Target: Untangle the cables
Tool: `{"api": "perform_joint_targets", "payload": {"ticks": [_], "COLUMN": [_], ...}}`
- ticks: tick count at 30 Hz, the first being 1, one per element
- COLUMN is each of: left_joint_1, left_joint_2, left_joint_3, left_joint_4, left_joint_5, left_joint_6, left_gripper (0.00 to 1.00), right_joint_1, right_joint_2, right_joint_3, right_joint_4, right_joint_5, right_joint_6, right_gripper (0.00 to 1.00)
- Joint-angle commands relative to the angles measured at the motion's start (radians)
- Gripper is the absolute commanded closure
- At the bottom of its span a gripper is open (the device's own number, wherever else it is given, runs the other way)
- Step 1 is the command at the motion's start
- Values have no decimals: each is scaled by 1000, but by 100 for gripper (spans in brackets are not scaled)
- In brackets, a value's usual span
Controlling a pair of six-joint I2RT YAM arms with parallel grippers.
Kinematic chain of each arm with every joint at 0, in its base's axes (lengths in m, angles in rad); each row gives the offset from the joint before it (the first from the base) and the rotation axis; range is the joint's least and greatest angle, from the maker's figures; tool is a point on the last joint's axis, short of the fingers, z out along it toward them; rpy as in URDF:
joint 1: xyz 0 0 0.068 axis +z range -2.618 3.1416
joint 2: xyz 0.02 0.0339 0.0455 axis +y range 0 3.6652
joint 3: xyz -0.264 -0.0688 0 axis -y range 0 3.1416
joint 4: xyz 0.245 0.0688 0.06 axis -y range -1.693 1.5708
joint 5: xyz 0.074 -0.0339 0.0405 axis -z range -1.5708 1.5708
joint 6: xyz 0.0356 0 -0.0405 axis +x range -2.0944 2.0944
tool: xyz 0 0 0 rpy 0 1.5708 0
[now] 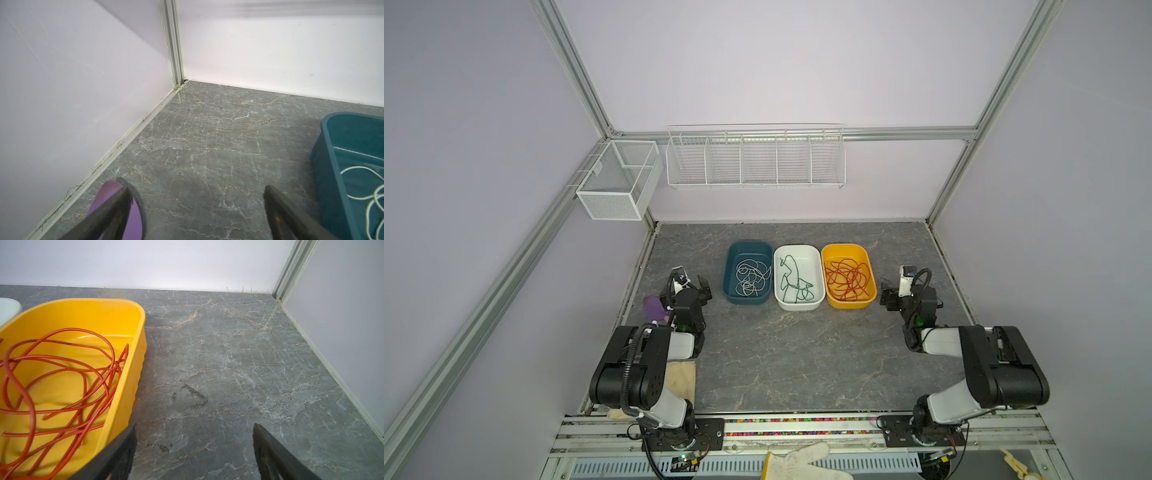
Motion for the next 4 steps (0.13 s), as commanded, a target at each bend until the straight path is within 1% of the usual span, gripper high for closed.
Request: {"api": "perform_joint_targets", "payload": {"ticks": [1,4], "left_joint_1": [1,1], "left_joint_2": [8,7], "left_joint_3": [-9,-10], "left_joint_4": [24,24], "left_joint_5": [-3,-3], "left_joint_6": [5,6], "left_gripper": [1,1], "right_joint_1": [-12,-12], "right_joint_2": [3,-3], "right_joint_3": [0,-8], "right_joint_4": [21,25], "right_joint_5": [-18,-19], "right_joint_6": [-14,-15], "right_gripper": [12,12]}}
